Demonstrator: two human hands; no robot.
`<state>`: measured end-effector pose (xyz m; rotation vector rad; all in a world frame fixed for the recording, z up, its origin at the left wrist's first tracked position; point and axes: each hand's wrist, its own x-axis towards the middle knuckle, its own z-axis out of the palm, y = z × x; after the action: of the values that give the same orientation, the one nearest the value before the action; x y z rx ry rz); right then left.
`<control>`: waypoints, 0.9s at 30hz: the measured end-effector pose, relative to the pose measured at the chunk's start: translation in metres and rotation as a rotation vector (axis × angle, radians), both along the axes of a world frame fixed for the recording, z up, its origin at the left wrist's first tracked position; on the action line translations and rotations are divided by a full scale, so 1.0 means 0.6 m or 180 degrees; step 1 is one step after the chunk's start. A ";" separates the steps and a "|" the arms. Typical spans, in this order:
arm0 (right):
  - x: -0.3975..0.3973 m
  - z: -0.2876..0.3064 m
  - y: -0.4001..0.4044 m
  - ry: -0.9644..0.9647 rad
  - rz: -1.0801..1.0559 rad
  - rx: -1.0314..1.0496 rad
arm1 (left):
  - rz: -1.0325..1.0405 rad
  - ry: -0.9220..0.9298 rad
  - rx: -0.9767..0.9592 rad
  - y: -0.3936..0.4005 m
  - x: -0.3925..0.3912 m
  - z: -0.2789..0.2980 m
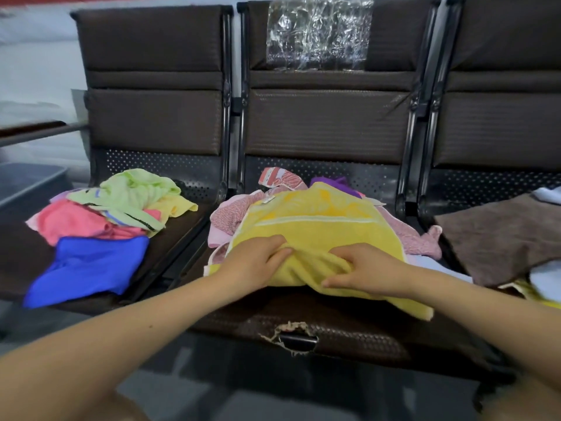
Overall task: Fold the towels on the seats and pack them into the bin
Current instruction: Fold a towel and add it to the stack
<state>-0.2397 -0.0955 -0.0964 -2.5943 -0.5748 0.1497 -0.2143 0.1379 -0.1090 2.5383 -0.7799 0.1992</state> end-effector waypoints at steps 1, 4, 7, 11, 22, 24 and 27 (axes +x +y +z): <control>0.002 0.000 -0.005 0.0017 -0.0004 -0.0190 | -0.0018 0.0026 0.0046 0.002 0.007 0.005; 0.006 0.017 -0.029 -0.0005 -0.0166 -0.0201 | -0.0039 -0.0129 0.0461 0.014 0.020 0.029; 0.009 0.041 -0.072 -0.0199 -0.0491 -0.0022 | 0.0141 -0.0339 0.0840 0.044 0.037 0.048; -0.004 0.062 -0.133 -0.0285 -0.0749 0.0418 | 0.0205 -0.0118 0.0506 0.097 0.042 0.056; -0.074 0.042 -0.162 0.1140 -0.1316 0.2121 | 0.0500 0.1235 -0.1263 0.152 -0.060 0.022; -0.088 0.037 -0.158 0.1325 -0.1440 0.2002 | 0.0485 0.1374 -0.1518 0.146 -0.079 0.021; -0.107 0.038 -0.158 0.1870 -0.1447 0.2076 | 0.0399 0.1637 -0.1534 0.144 -0.105 0.022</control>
<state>-0.3038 -0.1902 -0.0735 -1.8478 0.1680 0.4622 -0.2776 0.2245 -0.0959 2.0422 -0.3201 -0.2010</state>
